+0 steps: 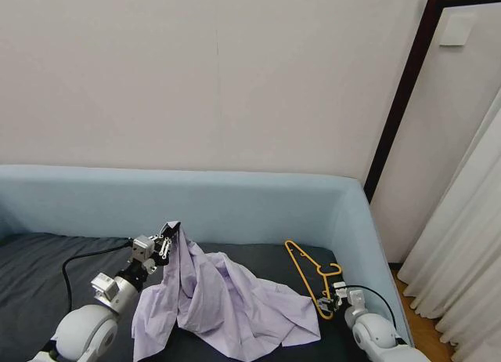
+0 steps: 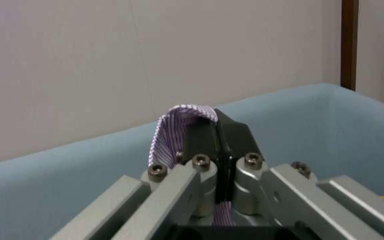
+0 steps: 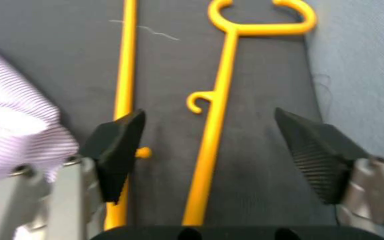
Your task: Pick up the clothes from the sofa and hang them on the clothes hanger.
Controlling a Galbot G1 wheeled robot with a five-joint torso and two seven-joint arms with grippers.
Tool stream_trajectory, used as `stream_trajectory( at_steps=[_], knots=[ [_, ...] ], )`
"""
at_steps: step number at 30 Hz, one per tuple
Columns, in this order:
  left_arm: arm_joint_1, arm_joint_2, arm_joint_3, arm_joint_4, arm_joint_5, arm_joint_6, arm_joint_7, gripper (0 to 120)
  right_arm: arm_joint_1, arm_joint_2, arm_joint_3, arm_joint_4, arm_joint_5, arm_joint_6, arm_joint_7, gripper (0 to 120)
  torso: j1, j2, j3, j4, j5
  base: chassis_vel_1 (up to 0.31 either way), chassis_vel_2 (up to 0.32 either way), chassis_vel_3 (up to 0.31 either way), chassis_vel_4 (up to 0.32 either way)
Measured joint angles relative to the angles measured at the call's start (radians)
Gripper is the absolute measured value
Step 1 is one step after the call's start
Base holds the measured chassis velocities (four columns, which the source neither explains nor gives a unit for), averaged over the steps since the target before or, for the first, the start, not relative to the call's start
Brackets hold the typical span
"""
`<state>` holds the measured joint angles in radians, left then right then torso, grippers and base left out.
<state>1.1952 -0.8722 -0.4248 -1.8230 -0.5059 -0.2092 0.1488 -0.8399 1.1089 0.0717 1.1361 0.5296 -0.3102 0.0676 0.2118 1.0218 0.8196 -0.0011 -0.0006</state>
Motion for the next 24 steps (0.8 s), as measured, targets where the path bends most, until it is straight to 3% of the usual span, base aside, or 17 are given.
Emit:
stream_trajectory(
  at_steps=[8, 15, 24],
  knots=[
    [-0.01, -0.001, 0.004, 0.001, -0.002, -0.003, -0.008, 0, -0.004, 0.017, 0.009, -0.051, 0.017, 0.015, 0.038, 43, 0.0, 0.0, 0.0, -0.0003, 0.0, 0.0, 0.0, 0.0, 0.0],
    [-0.019, 0.0, 0.009, 0.009, -0.004, -0.004, -0.011, 0, -0.016, 0.021, 0.011, -0.057, 0.008, 0.026, 0.04, 38, 0.0, 0.0, 0.0, -0.0002, 0.0, 0.0, 0.0, 0.0, 0.0],
    [-0.023, 0.004, 0.012, 0.012, -0.007, -0.008, -0.013, 0, -0.035, 0.024, 0.015, -0.037, -0.016, -0.001, 0.039, 6, 0.0, 0.0, 0.0, 0.0, 0.0, 0.0, 0.0, 0.0, 0.0]
  ],
)
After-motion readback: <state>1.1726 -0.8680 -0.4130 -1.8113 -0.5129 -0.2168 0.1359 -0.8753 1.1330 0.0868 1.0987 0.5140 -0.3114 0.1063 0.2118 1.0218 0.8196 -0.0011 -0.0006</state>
